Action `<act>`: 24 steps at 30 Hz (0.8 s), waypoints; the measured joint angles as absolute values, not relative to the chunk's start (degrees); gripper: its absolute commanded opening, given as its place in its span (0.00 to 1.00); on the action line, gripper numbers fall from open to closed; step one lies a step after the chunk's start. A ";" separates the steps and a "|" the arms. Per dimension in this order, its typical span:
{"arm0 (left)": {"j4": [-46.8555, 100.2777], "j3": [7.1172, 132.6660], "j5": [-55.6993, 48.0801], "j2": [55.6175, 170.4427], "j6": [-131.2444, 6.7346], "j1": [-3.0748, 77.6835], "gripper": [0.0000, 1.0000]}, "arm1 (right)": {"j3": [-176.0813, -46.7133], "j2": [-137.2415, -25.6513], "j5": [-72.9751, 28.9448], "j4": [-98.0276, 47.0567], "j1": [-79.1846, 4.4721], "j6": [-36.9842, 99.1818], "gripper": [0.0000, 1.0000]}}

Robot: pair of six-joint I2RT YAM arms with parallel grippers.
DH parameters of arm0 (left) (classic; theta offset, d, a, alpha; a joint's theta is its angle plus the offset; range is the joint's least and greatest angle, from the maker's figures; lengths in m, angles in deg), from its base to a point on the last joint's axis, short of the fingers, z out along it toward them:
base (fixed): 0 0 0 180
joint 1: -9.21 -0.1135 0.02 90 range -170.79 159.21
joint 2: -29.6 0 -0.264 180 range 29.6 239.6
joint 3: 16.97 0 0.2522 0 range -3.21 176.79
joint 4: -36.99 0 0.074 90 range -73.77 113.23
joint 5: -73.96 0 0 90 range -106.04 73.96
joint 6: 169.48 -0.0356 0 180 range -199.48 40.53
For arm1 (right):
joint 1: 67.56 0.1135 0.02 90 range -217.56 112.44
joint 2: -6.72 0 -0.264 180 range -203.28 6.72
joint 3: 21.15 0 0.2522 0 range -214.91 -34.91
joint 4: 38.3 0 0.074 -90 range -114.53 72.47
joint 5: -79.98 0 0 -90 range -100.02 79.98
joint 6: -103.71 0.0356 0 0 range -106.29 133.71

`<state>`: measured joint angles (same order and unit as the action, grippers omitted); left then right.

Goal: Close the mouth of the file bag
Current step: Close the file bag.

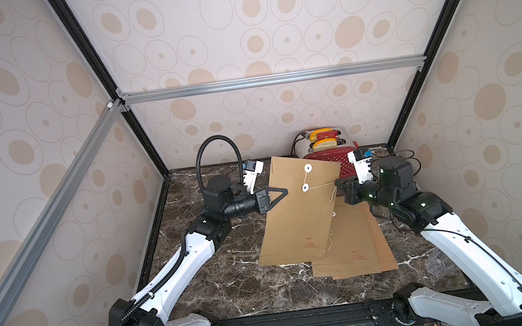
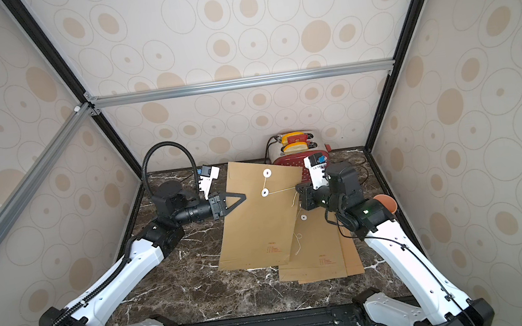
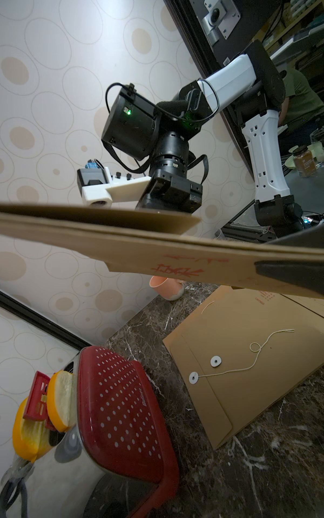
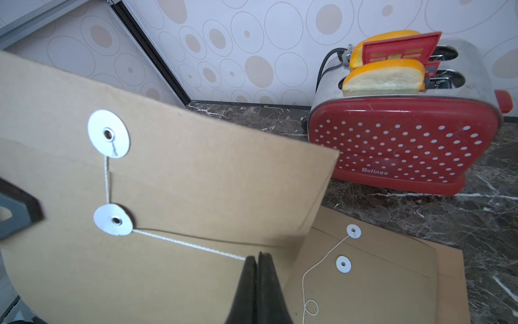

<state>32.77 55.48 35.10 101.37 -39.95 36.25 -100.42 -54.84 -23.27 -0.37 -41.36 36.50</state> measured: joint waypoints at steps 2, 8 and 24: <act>32.25 55.62 35.05 101.37 -40.32 36.28 0.00 | -102.61 -56.31 -24.19 0.33 -41.45 36.02 0.00; 30.91 55.92 34.66 101.37 -41.19 36.60 0.00 | -107.53 -60.33 -28.39 -0.02 -41.56 35.21 0.00; 29.97 56.29 34.42 101.37 -41.83 37.13 0.00 | -124.82 -71.21 -31.99 2.03 -36.16 33.92 0.00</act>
<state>29.97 56.29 34.42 101.37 -41.83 37.13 -124.82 -71.21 -31.99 2.03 -36.16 33.92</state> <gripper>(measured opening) 0.049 0.042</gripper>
